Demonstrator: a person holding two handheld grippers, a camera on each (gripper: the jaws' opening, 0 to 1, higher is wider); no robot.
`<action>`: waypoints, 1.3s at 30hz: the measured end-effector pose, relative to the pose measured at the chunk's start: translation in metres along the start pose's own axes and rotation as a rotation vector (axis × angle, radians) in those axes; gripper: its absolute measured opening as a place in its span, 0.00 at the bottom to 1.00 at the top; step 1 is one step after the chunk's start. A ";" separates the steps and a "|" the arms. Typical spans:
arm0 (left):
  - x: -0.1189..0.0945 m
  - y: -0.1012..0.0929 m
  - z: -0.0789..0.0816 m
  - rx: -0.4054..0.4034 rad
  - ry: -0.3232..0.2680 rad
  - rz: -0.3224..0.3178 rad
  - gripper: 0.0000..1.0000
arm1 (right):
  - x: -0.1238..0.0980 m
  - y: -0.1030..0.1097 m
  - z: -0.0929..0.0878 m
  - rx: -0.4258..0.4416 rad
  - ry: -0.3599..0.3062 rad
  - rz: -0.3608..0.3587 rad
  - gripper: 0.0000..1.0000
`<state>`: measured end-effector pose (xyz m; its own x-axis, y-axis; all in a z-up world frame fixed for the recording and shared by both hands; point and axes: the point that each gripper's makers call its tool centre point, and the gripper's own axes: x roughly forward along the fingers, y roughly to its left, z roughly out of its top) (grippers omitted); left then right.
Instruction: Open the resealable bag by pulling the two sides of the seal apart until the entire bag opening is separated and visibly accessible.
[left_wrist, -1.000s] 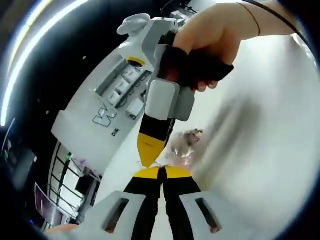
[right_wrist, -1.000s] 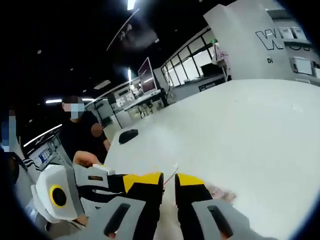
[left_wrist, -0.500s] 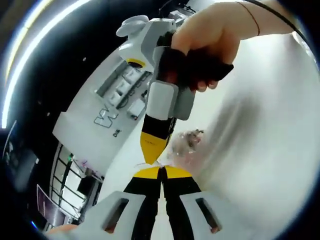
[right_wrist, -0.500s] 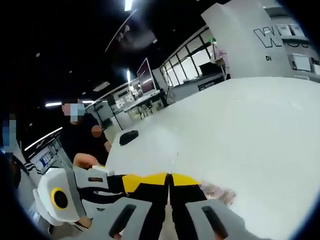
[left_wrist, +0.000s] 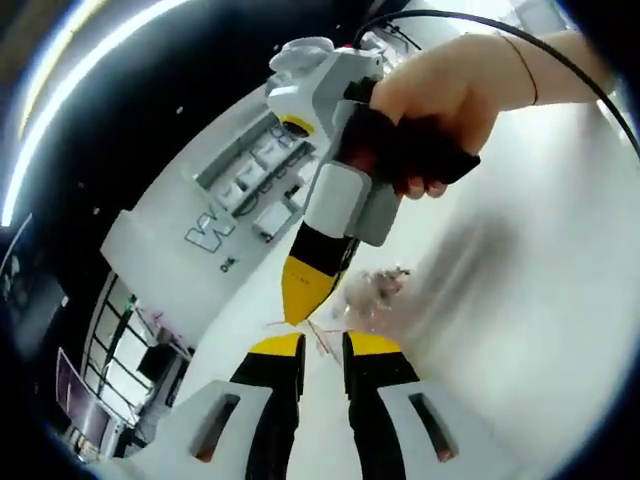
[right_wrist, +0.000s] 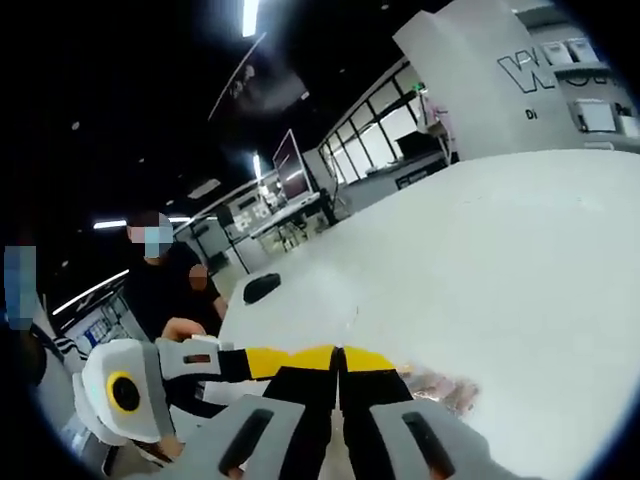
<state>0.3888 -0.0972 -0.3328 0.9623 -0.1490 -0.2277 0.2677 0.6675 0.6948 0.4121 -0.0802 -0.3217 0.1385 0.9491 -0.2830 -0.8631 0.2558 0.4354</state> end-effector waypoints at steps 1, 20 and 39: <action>0.000 -0.001 0.000 -0.009 -0.003 -0.007 0.16 | 0.000 0.001 0.000 0.000 -0.002 0.000 0.00; -0.006 -0.010 0.009 -0.312 -0.085 -0.135 0.24 | -0.003 0.000 0.001 -0.002 -0.023 0.006 0.00; -0.011 -0.005 0.017 -0.591 -0.174 -0.230 0.24 | -0.005 0.002 -0.002 -0.011 -0.028 0.014 0.00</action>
<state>0.3780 -0.1113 -0.3225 0.8906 -0.4185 -0.1778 0.4437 0.8854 0.1386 0.4086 -0.0846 -0.3210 0.1396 0.9573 -0.2531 -0.8706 0.2404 0.4293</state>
